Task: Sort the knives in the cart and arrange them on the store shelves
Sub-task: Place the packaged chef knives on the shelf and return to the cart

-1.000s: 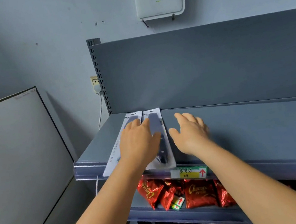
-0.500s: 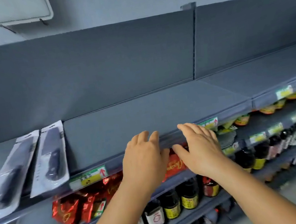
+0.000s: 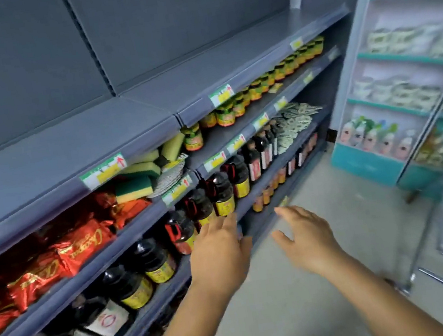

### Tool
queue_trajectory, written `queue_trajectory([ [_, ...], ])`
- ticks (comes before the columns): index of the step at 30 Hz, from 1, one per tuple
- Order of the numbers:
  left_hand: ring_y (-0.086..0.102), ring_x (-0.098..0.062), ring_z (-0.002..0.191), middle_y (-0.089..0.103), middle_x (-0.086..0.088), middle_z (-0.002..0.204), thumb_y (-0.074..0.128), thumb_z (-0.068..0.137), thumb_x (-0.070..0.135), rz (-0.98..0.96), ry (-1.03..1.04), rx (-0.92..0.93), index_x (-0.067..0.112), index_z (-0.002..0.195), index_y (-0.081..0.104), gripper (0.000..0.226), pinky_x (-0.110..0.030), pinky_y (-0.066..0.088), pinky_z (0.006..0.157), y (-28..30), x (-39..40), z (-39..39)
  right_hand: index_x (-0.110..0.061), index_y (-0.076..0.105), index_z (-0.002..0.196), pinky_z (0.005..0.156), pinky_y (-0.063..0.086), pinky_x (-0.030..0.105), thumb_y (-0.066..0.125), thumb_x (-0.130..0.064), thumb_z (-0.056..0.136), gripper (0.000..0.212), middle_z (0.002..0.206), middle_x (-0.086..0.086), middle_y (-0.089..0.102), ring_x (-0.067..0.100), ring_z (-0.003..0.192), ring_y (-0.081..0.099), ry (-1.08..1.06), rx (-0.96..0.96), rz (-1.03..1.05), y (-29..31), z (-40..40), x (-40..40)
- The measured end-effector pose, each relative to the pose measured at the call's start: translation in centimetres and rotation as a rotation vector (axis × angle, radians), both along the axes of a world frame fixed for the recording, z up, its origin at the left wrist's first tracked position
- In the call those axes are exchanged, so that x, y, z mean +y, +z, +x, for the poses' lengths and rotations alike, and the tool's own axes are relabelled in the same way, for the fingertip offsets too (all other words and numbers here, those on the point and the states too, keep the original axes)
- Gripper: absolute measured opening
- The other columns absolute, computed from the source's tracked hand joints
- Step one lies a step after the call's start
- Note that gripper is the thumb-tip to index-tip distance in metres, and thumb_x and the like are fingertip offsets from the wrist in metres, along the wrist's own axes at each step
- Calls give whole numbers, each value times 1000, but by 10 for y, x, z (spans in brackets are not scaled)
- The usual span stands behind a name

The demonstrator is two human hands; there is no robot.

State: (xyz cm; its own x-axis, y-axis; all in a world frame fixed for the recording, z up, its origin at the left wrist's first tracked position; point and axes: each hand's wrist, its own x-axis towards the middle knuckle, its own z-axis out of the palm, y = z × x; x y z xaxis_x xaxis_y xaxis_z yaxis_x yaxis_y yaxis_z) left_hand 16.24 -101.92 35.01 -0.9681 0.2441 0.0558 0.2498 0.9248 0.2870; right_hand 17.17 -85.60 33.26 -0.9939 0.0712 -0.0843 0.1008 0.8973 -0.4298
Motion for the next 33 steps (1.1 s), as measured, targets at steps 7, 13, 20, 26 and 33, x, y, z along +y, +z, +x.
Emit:
queue_trajectory([
  [7, 41, -21, 128, 46, -1, 139, 44, 95, 40, -18, -139, -145, 23, 142, 36, 51, -29, 33, 102, -48, 127, 27, -23, 34, 145, 110, 28, 29, 43, -41, 96, 53, 148, -1, 39, 18, 135, 36, -247, -117, -29, -42, 59, 129],
  [13, 42, -20, 128, 45, 0, 140, 43, 96, 37, -5, -305, -252, 23, 145, 34, 52, -31, 35, 105, -72, 220, 34, -24, 38, 142, 108, 30, 31, 45, -40, 95, 50, 144, -1, 44, 19, 130, 43, -494, -163, -83, -69, 103, 211],
  [20, 38, -17, 129, 42, 2, 141, 41, 97, 37, -19, -519, -309, 24, 146, 30, 52, -29, 33, 104, -91, 326, 19, -22, 38, 143, 109, 28, 33, 46, -38, 96, 51, 148, 0, 40, 19, 135, 37, -711, -156, -88, -77, 117, 303],
  [26, 40, -17, 129, 43, 2, 142, 42, 97, 35, 15, -631, -329, 26, 148, 25, 55, -28, 35, 101, -105, 422, -14, -22, 42, 139, 105, 32, 31, 45, -37, 96, 46, 142, 1, 47, 21, 129, 43, -841, -159, -61, -84, 97, 390],
  [33, 39, -18, 129, 42, 1, 142, 44, 96, 32, 60, -739, -392, 23, 147, 27, 54, -29, 37, 100, -117, 534, -61, -18, 46, 137, 102, 35, 33, 47, -33, 95, 44, 137, 3, 51, 22, 125, 47, -961, -188, -120, -105, 61, 479],
])
